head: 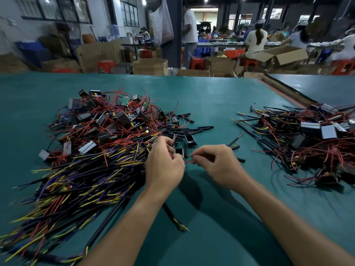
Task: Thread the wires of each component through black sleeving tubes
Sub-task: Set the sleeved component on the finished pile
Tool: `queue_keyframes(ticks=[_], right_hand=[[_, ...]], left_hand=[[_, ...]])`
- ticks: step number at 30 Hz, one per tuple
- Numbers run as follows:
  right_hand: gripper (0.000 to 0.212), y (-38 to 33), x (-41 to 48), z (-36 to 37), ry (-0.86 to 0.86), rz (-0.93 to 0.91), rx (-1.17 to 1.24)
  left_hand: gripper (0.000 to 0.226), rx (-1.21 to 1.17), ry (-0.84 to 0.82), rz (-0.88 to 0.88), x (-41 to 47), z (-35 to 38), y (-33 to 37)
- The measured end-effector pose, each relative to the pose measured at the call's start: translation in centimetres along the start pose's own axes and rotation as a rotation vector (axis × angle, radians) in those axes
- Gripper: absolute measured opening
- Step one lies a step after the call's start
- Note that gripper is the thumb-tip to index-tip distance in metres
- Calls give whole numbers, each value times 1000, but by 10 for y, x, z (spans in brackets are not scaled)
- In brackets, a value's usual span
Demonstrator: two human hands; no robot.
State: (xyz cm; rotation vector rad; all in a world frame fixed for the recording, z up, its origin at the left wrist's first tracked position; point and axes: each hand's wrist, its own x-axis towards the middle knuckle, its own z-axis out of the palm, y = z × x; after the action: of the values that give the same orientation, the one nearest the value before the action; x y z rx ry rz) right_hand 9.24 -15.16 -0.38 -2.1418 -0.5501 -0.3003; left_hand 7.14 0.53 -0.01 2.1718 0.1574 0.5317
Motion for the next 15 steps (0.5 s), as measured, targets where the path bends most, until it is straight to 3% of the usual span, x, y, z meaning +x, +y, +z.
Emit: queue_keyframes(ticks=[7, 11, 15], right_hand=[[26, -5, 3, -14, 134, 52, 352], [24, -14, -1, -15, -21, 62, 430], [13, -23, -9, -10, -186, 91, 400]], left_hand=[[25, 75, 12, -131, 12, -12, -10], [22, 56, -5, -134, 15, -6, -12], [35, 85, -34, -106, 9, -4, -10]])
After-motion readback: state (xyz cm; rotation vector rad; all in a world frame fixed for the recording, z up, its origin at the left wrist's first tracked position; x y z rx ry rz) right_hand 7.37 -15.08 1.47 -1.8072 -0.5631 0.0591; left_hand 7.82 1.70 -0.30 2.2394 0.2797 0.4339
